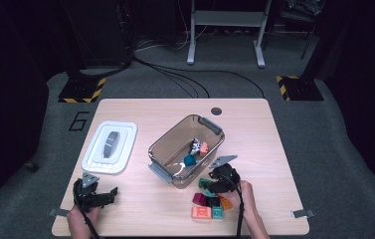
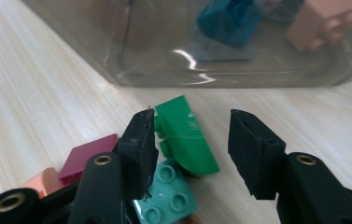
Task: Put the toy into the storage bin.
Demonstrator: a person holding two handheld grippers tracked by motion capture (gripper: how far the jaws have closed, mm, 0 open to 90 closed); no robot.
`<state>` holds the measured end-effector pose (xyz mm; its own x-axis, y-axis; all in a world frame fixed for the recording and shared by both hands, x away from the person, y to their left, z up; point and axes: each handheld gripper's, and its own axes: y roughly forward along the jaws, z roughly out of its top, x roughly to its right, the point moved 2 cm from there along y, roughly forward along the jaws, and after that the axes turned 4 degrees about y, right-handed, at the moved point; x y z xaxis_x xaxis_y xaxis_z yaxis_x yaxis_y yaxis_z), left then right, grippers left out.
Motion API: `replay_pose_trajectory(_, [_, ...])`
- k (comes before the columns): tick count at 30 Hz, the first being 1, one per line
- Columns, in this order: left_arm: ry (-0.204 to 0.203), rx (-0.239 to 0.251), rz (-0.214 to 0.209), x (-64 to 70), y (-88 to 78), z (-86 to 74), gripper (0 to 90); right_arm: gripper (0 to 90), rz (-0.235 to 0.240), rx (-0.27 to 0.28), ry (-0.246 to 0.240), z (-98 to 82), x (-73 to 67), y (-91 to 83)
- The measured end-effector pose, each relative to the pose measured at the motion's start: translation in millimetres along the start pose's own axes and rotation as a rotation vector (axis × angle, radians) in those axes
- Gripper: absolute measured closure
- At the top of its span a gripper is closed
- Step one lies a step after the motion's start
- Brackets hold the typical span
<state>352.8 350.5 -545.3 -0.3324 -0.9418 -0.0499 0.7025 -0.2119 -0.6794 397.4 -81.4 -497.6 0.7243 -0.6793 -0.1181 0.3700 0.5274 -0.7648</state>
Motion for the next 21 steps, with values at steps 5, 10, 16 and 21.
replay_pose_trajectory(5, [0.000,0.000,0.000,0.0,0.0,0.0,5.9,55.4,-0.001,-0.040,-0.024,-1.2,-2.6,6.8])
replay_pose_trajectory(10, [0.000,0.000,0.000,0.0,0.0,0.0,5.9,61.6,0.004,-0.031,-0.024,-3.9,0.0,10.2])
replay_pose_trajectory(16, [0.000,0.000,0.000,0.0,0.0,0.0,5.9,66.8,-0.024,-0.002,-0.033,-5.8,2.8,8.8])
replay_pose_trajectory(21, [0.000,0.000,0.000,0.0,0.0,0.0,5.9,66.9,-0.039,0.038,-0.004,-5.7,7.7,0.5])
